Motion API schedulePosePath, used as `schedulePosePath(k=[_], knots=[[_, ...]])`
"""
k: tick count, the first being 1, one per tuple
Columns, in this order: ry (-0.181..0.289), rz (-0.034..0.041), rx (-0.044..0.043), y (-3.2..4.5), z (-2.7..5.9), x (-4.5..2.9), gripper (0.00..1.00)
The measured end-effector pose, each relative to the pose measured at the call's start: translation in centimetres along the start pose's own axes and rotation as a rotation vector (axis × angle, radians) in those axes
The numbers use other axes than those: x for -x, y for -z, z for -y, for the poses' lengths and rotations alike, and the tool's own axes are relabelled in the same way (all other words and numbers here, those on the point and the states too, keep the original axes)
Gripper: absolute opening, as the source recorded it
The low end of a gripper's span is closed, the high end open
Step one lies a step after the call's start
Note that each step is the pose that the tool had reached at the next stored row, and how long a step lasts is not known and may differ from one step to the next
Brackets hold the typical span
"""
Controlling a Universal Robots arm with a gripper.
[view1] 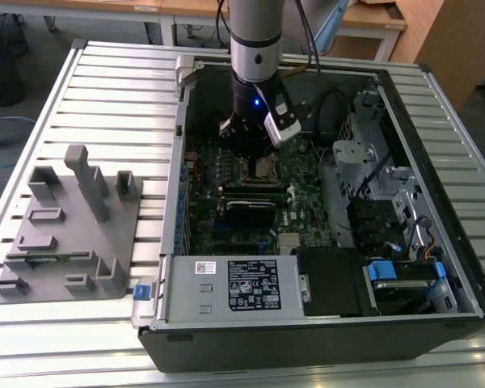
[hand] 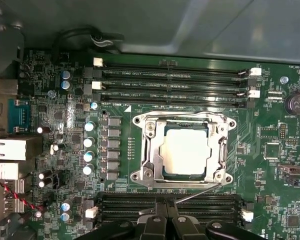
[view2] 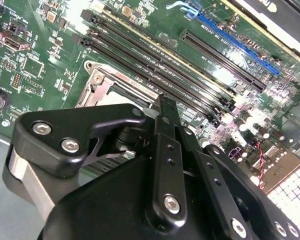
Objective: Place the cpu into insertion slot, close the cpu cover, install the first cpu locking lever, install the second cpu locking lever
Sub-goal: 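Install the second cpu locking lever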
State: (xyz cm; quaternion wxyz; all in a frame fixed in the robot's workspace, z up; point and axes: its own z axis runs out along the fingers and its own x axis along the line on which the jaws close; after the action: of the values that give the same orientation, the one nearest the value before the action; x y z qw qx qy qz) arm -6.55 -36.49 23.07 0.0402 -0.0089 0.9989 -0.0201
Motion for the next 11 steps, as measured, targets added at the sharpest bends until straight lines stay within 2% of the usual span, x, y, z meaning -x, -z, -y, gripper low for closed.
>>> schedulePosePath(k=[1, 7, 11], knots=[[0.000, 0.0000, 0.0029, 0.01, 0.01, 0.00, 0.11], [0.000, 0.0001, 0.0045, 0.00, 0.01, 0.00, 0.11], [0.000, 0.0001, 0.0045, -0.46, 0.01, -0.09, 0.11]])
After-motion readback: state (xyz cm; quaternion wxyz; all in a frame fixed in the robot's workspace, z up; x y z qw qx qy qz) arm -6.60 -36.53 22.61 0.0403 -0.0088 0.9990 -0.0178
